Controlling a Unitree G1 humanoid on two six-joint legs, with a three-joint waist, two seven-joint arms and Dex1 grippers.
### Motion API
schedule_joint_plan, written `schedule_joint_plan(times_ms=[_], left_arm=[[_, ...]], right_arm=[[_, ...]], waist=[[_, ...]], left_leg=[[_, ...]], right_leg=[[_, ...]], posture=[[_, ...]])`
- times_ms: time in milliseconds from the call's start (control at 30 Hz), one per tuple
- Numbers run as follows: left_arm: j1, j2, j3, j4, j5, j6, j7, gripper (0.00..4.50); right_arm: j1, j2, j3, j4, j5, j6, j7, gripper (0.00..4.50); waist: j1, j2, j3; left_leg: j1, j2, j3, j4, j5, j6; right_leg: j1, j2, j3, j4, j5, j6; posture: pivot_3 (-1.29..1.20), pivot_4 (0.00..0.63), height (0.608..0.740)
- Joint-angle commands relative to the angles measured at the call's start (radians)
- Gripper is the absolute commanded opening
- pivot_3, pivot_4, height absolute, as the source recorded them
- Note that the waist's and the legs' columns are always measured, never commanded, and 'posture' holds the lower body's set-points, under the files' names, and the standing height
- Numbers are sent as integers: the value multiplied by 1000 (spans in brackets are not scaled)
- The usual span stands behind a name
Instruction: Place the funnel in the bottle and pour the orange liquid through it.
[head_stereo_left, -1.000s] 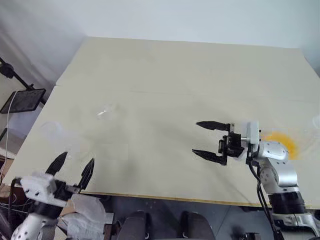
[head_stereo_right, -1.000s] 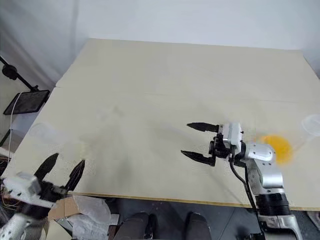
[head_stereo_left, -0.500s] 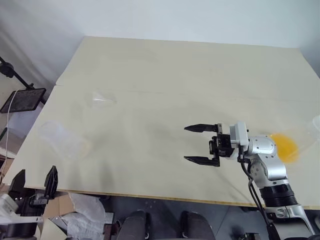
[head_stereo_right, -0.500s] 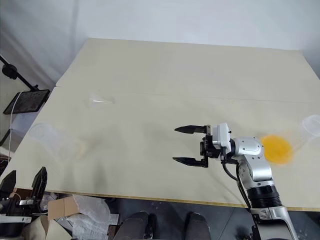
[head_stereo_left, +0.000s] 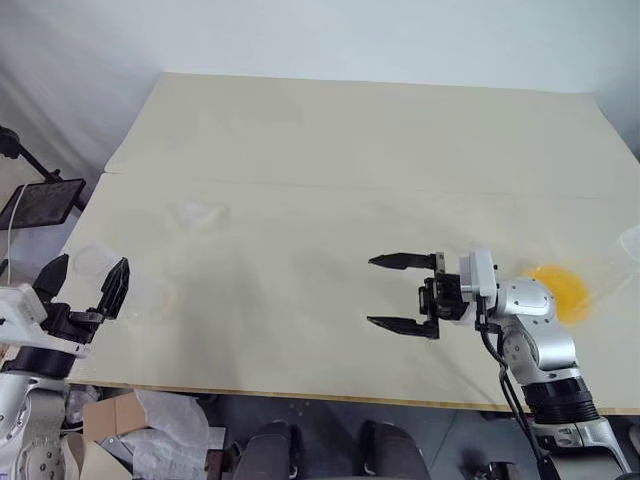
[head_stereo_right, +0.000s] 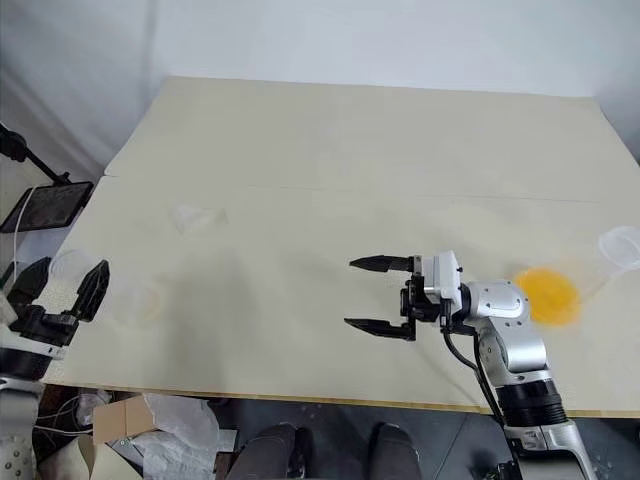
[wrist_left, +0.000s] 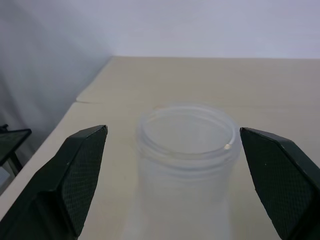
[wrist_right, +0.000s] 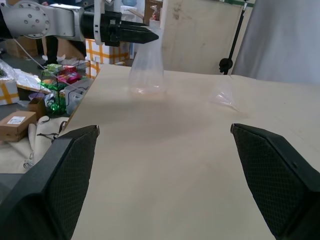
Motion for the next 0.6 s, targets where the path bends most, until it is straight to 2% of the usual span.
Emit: schedule_joint_plan(times_ms=[33, 167, 267, 433, 600], left_arm=[[-25, 26, 3, 11, -21, 38, -17, 4500], [-35, 34, 0, 15, -21, 77, -24, 4500], [-47, 25, 8, 10, -22, 74, -27, 3914], [-60, 14, 12, 7, -10, 34, -54, 2421], [-90, 11, 3, -1, -19, -5, -82, 2387]], right_arm=[[7, 8, -9, -48, 9, -4, -19, 4432], [6, 11, -8, -48, 6, -7, -27, 4432], [7, 12, -10, -47, 4, -12, -33, 4500], [21, 10, -11, -53, 1, -16, -41, 4500], [39, 2, -22, -59, -6, -20, -60, 4500]], waist=[[1, 0, 0], [0, 0, 0], [1, 0, 0], [2, 0, 0], [4, 0, 0]], left_leg=[[0, 0, 0, 0, 0, 0], [0, 0, 0, 0, 0, 0], [0, 0, 0, 0, 0, 0], [0, 0, 0, 0, 0, 0], [0, 0, 0, 0, 0, 0]], right_leg=[[0, 0, 0, 0, 0, 0], [0, 0, 0, 0, 0, 0], [0, 0, 0, 0, 0, 0], [0, 0, 0, 0, 0, 0], [0, 0, 0, 0, 0, 0]], posture=[[0, 150, 740], [0, 150, 740], [0, 150, 740], [0, 150, 740], [0, 150, 740]])
